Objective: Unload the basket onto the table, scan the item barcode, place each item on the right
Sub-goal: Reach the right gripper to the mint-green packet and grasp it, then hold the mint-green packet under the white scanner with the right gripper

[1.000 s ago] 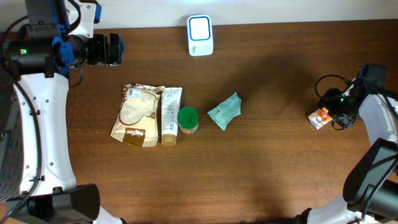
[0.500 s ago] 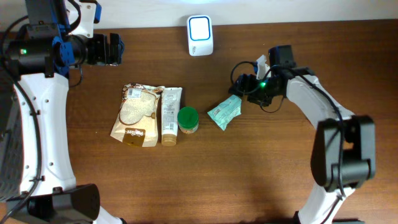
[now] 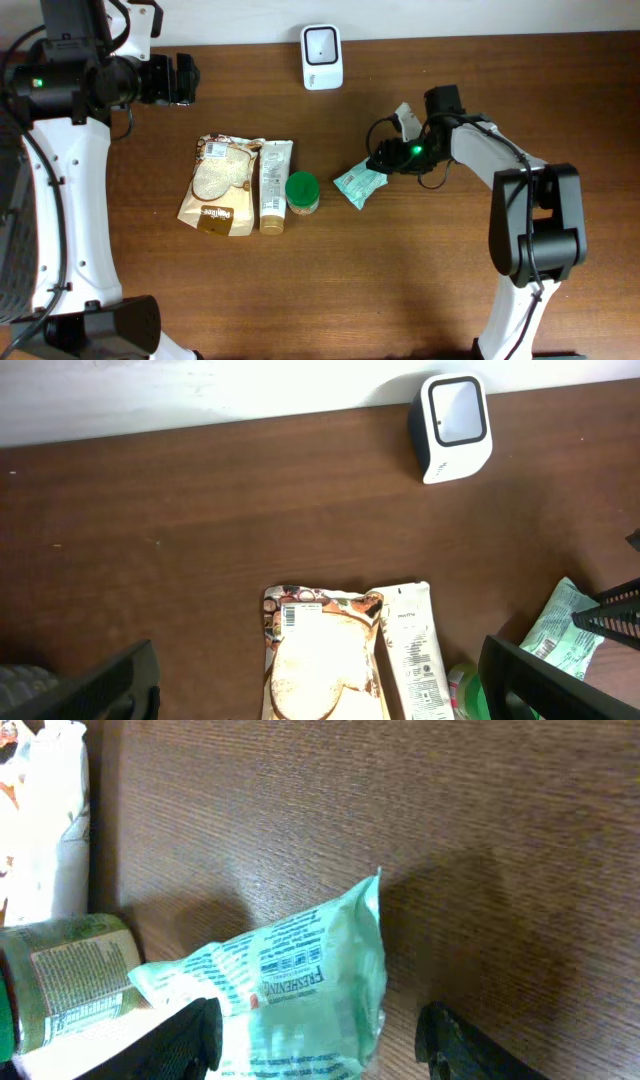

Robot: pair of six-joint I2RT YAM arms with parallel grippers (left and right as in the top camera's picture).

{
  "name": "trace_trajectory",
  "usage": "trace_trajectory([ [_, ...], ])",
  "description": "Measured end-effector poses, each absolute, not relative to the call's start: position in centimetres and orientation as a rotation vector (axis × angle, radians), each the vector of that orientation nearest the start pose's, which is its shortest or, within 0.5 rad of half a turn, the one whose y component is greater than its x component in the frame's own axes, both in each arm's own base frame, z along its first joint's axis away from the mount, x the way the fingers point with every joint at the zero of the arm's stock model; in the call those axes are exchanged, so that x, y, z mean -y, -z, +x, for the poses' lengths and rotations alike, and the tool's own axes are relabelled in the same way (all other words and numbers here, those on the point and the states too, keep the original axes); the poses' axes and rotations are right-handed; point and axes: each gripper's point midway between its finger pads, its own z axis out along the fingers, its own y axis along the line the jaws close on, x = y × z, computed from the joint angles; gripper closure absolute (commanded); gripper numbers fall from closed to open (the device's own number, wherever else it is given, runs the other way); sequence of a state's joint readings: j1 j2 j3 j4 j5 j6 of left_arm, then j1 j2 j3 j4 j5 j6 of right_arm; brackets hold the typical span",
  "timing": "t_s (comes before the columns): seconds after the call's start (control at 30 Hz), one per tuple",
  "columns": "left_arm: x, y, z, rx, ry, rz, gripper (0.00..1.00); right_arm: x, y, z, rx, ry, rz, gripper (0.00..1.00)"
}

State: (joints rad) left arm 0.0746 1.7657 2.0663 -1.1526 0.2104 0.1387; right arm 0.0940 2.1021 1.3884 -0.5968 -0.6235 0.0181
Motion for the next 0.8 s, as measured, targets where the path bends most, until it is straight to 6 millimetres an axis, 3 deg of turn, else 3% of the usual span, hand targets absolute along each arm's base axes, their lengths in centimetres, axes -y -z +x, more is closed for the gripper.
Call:
trace_trajectory([
  [0.13,0.3,-32.0,44.8,-2.397,0.156,0.173,0.01,-15.2,-1.9,41.7,-2.779,-0.926,-0.26,0.45],
  [0.37,0.3,-32.0,44.8,-2.397,0.156,0.172,0.01,-15.9,-0.8,40.8,-2.759,-0.974,-0.245,0.96],
  [0.53,0.3,-32.0,44.8,-2.397,0.156,0.173,0.01,-16.2,-1.1,40.5,-2.758,-1.038,-0.218,0.96],
  [0.63,0.3,-32.0,44.8,-2.397,0.156,0.172,0.01,-15.2,-1.4,39.2,-2.812,-1.089,-0.147,0.96],
  [0.7,0.3,-32.0,44.8,-2.399,0.156,0.172,0.01,-13.5,-3.0,38.8,-2.83,-1.077,-0.064,0.96],
  [0.8,0.3,-32.0,44.8,-2.398,0.156,0.172,0.01,-10.6,-11.3,40.4,-2.656,-1.023,0.039,0.96],
])
